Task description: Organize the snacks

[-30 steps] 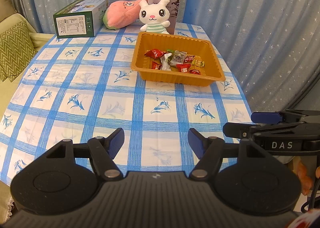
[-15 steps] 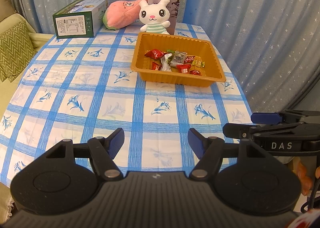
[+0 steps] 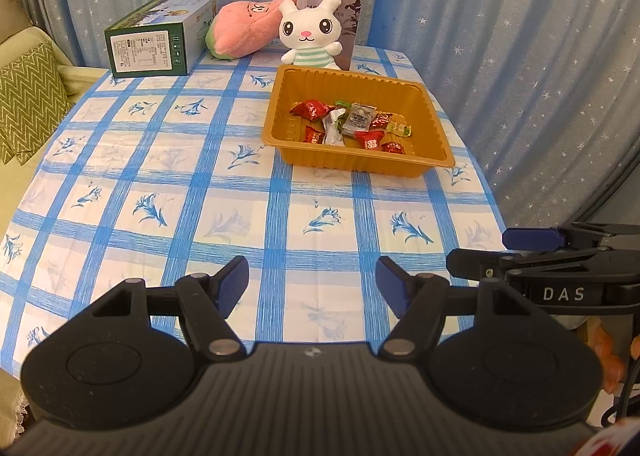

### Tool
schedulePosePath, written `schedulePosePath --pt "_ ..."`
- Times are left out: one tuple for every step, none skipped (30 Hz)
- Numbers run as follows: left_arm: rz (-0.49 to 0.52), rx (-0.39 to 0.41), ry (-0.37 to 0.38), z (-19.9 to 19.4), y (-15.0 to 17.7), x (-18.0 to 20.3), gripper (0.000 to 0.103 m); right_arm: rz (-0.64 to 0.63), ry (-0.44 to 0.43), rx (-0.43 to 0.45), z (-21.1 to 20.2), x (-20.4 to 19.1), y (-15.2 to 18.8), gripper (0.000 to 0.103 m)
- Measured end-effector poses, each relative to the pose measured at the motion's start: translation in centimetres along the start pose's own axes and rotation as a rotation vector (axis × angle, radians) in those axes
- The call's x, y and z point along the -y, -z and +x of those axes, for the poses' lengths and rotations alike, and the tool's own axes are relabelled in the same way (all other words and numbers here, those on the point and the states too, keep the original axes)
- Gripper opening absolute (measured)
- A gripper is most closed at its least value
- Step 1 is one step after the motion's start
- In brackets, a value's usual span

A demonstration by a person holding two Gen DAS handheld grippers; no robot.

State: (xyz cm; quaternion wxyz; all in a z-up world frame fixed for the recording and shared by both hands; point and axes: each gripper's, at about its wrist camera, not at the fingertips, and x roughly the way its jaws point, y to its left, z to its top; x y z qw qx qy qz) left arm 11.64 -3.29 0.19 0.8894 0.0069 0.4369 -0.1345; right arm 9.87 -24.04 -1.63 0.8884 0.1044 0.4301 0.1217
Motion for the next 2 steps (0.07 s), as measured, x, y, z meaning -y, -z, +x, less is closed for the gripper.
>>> schedulePosePath --pt "-0.001 -0.001 -0.001 0.01 -0.04 0.03 0.068 0.001 -0.001 -0.002 0.07 -0.03 0.05 0.079" --pt "-0.003 -0.005 -0.001 0.07 -0.05 -0.02 0.068 0.001 -0.001 -0.004 0.11 -0.05 0.09 0.079"
